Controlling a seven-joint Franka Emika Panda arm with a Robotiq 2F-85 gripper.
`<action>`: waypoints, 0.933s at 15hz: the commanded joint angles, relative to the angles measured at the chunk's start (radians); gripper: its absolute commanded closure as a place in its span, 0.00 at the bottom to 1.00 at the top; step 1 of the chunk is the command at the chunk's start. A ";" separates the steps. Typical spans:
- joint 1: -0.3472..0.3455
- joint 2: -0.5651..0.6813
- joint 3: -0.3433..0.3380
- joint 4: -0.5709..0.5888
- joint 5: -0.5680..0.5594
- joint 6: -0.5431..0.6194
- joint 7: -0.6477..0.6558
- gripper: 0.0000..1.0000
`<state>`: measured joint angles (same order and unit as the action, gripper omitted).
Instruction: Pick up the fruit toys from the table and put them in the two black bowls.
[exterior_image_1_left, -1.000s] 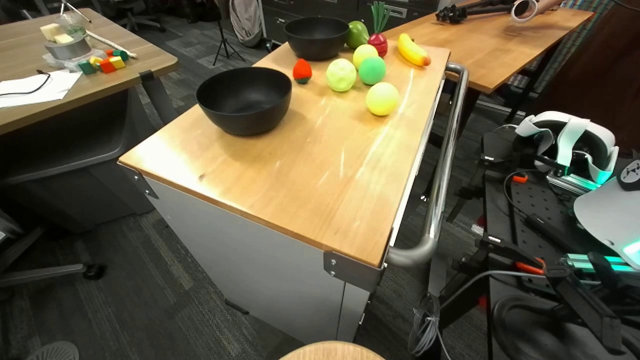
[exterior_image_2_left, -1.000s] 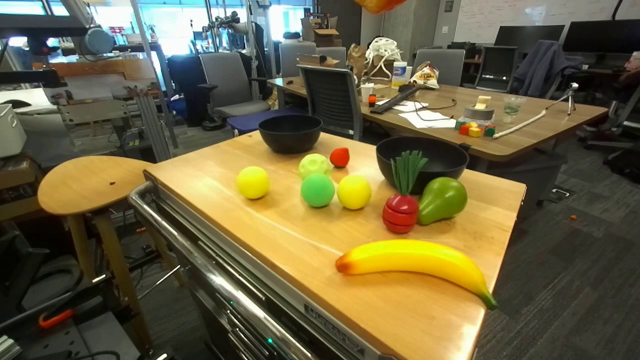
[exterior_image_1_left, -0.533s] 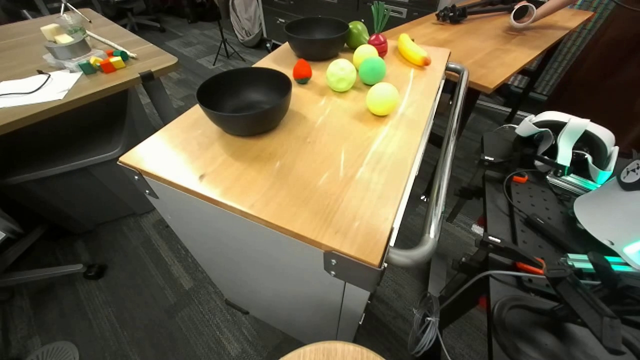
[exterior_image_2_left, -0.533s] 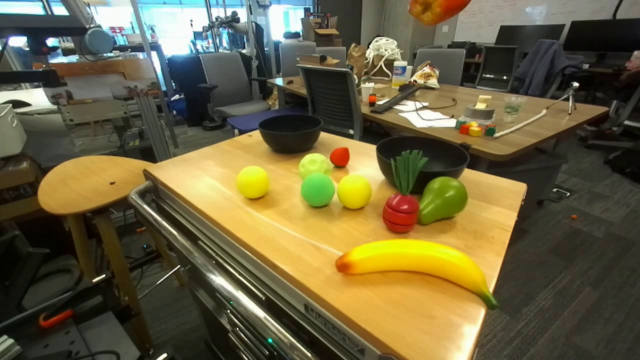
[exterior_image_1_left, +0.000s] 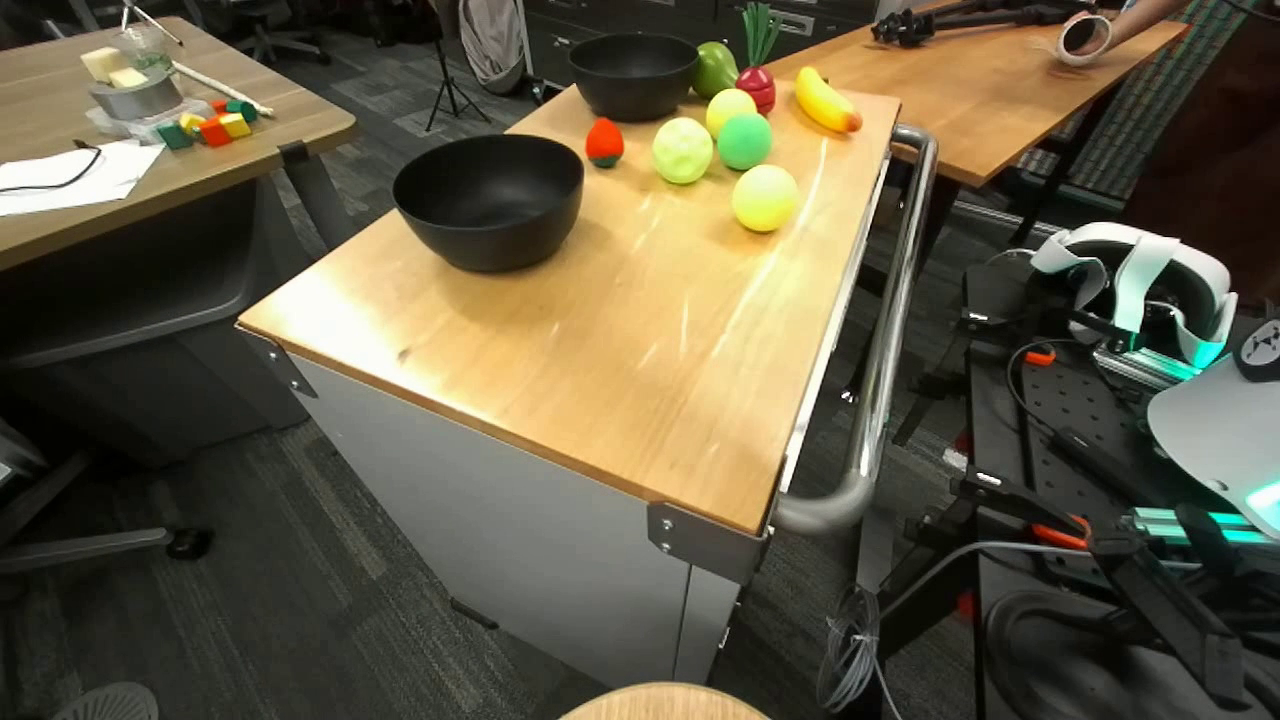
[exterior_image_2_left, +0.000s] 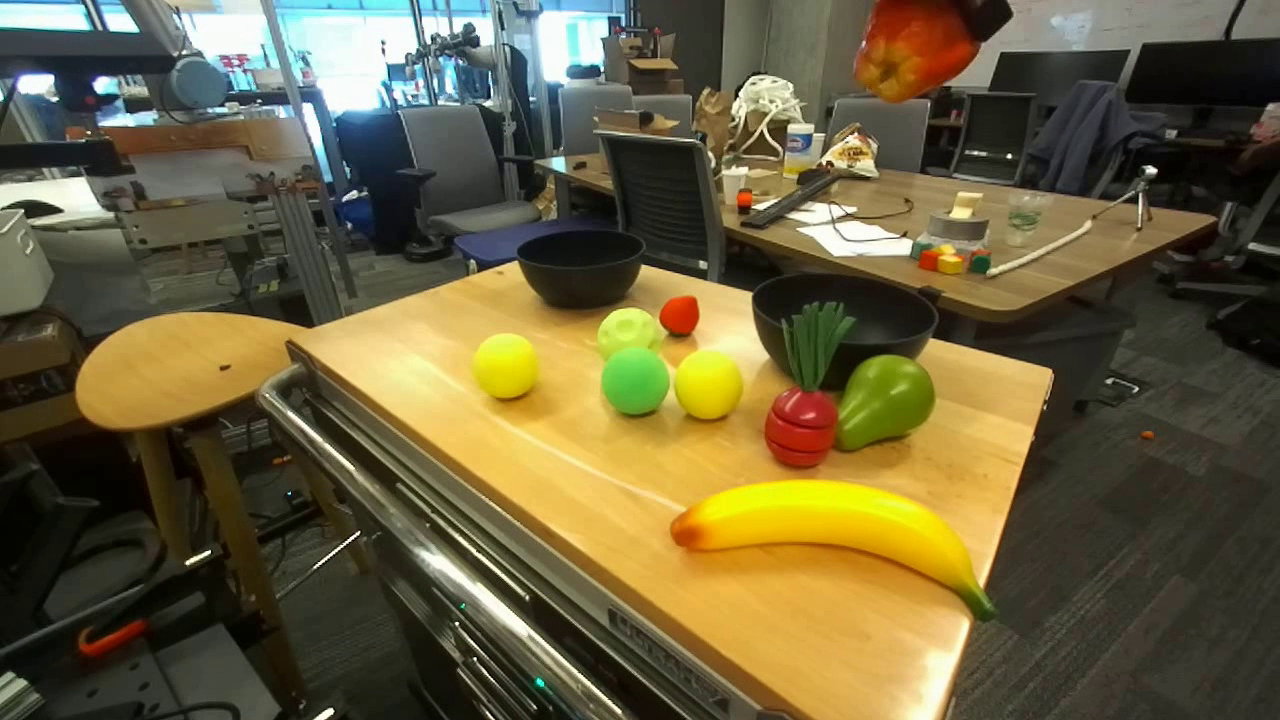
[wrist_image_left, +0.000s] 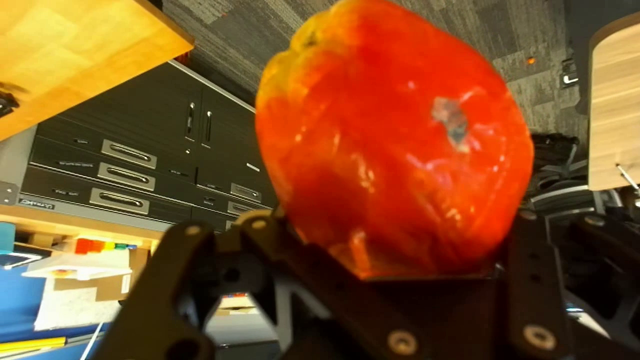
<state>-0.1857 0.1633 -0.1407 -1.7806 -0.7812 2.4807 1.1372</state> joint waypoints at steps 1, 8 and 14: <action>0.037 -0.001 -0.033 -0.018 -0.009 -0.018 0.027 0.59; 0.064 -0.042 0.008 -0.217 0.325 -0.085 -0.142 0.59; 0.068 -0.038 -0.051 -0.183 0.331 -0.088 -0.087 0.59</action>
<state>-0.1253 0.1544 -0.1592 -1.9771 -0.4352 2.4035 1.0319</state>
